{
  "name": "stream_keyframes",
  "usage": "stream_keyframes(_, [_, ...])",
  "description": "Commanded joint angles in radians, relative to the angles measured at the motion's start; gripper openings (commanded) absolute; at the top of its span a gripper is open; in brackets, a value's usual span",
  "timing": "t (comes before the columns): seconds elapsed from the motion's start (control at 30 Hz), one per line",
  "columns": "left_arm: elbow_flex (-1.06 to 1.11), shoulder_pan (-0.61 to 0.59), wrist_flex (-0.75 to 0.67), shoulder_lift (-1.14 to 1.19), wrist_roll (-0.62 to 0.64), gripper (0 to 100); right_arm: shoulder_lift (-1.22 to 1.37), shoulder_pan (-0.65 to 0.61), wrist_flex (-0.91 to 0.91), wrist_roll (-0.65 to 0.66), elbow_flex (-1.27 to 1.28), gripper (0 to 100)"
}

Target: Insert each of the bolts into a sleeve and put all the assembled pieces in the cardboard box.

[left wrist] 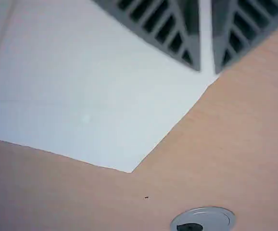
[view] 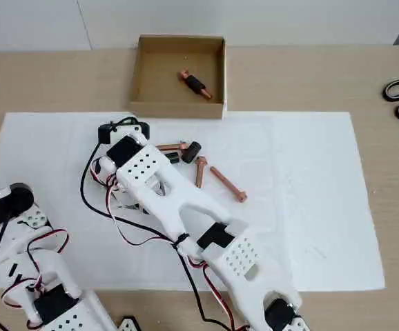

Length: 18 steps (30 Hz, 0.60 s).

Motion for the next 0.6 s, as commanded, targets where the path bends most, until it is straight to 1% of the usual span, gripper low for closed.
stream_keyframes(0.0, [-0.007, 0.002, 0.003, -0.009, -0.003, 1, 0.002, 0.008, -0.028, -0.008, -0.005, 14.0])
stream_keyframes(0.2, [-0.007, 0.002, 0.003, -0.009, -0.003, 1, 0.082, 0.064, -0.028, -0.008, -0.011, 14.0])
stream_keyframes(0.43, [-0.007, 0.002, 0.003, -0.009, -0.003, 1, 0.099, 0.073, -0.036, -0.006, -0.011, 13.2])
stream_keyframes(0.5, [-0.007, 0.002, 0.003, -0.009, -0.003, 1, 0.099, 0.073, -0.033, -0.006, -0.011, 9.1])
stream_keyframes(0.57, [-0.007, 0.002, 0.003, -0.009, -0.003, 1, 0.099, 0.076, -0.031, -0.003, -0.011, 0.7])
